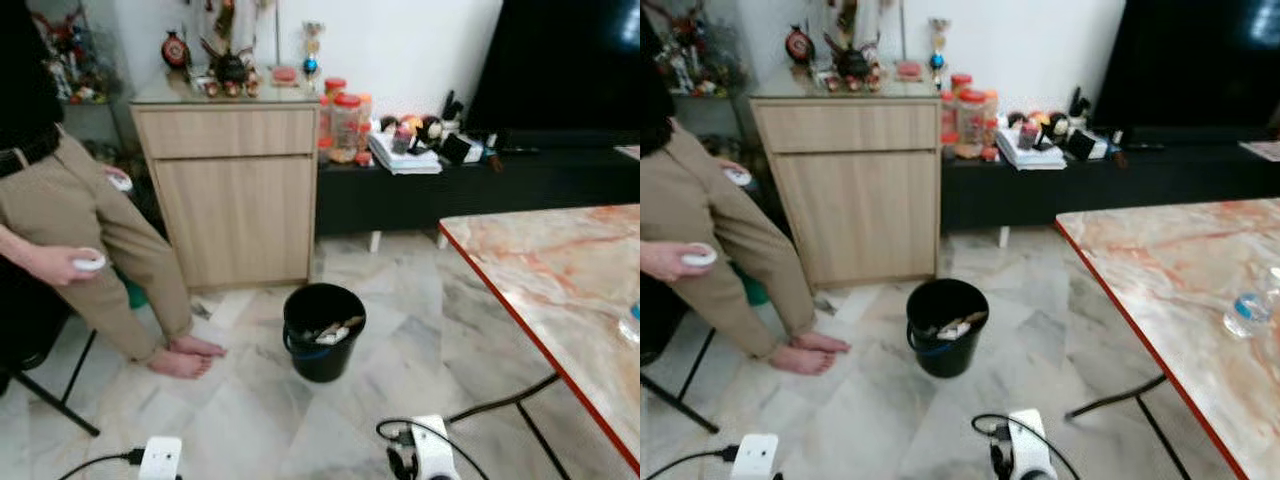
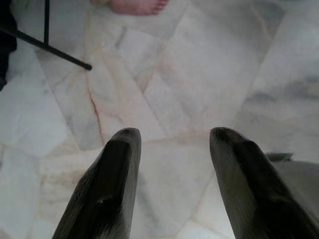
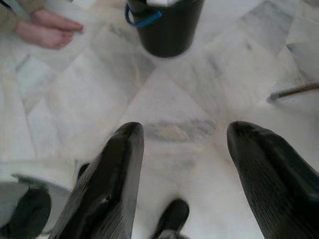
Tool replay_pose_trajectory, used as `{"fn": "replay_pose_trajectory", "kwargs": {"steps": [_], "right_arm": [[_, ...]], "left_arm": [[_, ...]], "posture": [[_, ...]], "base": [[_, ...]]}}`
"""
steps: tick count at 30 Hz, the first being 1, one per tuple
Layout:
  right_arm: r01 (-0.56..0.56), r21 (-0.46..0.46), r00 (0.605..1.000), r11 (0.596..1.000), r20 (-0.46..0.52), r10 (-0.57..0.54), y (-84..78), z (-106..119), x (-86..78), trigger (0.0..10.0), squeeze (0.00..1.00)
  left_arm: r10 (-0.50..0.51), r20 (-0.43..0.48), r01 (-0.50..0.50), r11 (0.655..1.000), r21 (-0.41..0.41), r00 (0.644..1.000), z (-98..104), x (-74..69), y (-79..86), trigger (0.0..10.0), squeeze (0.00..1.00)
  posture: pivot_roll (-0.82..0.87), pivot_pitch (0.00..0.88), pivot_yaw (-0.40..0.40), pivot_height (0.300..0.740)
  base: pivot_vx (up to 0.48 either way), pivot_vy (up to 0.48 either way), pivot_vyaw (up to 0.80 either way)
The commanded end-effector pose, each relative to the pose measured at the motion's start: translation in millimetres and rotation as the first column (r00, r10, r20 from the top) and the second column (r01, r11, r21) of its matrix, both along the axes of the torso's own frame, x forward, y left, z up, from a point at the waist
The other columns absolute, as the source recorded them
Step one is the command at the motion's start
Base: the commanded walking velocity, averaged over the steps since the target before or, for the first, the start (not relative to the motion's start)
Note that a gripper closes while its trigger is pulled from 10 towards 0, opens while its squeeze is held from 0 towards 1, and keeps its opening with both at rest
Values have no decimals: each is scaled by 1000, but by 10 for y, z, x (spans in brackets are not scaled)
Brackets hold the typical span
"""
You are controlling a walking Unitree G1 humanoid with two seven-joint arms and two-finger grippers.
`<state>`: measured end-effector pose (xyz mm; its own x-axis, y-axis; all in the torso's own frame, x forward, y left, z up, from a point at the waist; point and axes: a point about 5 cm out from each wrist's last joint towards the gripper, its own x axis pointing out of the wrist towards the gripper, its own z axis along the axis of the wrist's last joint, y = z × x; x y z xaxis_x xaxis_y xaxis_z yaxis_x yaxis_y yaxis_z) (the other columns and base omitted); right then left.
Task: Picking trash to rubbish bin
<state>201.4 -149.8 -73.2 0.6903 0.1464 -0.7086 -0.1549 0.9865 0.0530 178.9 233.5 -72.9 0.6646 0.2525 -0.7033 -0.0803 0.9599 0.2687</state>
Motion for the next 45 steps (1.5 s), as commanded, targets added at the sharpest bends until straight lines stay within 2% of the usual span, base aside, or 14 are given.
{"fn": "replay_pose_trajectory", "kwargs": {"steps": [1,6,29,33,34,35,38,39,40,41,42,44,45], "right_arm": [[15,5,1000,1000,7,-15,-11,6,8,10000,0],[-15,1,1000,1000,-2,15,8,-8,-18,10000,0],[1,17,1000,1000,25,-1,-9,27,34,10000,0],[-13,27,997,1000,80,11,18,90,120,10000,0],[-90,13,985,996,151,87,69,163,194,10000,0],[-113,16,978,993,178,109,89,193,222,10000,0],[-127,25,973,992,200,120,104,218,244,10000,0],[-137,56,943,989,312,113,91,372,390,10000,0],[-137,56,943,989,312,113,91,372,390,10000,0],[-152,44,914,987,386,124,77,499,512,10000,0],[-152,44,914,987,386,124,77,499,512,10000,0],[-190,56,872,980,469,142,154,661,653,10000,0],[-209,78,837,975,529,138,233,795,761,10000,0]], "left_arm": [[9,19,-9,1000,3,1000,26,43,11,10000,0],[9,13,-9,1000,-2,1000,21,36,14,10000,0],[30,40,-30,999,-14,999,52,86,27,10000,0],[2,102,-3,1000,11,995,121,172,35,10000,0],[-27,152,24,999,23,988,172,225,29,10000,0],[-35,172,31,999,25,985,193,244,30,10000,0],[-39,188,34,999,25,981,210,258,33,10000,0],[-20,329,6,999,44,944,373,348,123,10000,0],[-20,329,6,999,44,944,373,348,123,10000,0],[-27,432,1,998,59,902,517,428,166,10000,0],[-27,432,1,998,59,902,517,428,166,10000,0],[-28,528,-14,997,74,849,678,533,158,10000,0],[-25,581,-26,997,79,814,783,620,133,10000,0]], "posture": [[134,0,-52,740],[132,0,-51,740],[127,0,-65,740],[129,0,-64,740],[129,0,-64,740],[129,0,-64,740],[129,0,-64,740],[141,0,-62,740],[141,0,-62,740],[142,0,-60,740],[142,0,-60,740],[141,0,-57,740],[146,0,-59,740]], "base": [[0,0,0],[0,0,0],[0,0,0],[0,0,0],[0,0,0],[0,0,0],[0,0,0],[0,0,0],[0,0,0],[0,0,0],[0,0,0],[0,0,0],[0,0,0]]}}
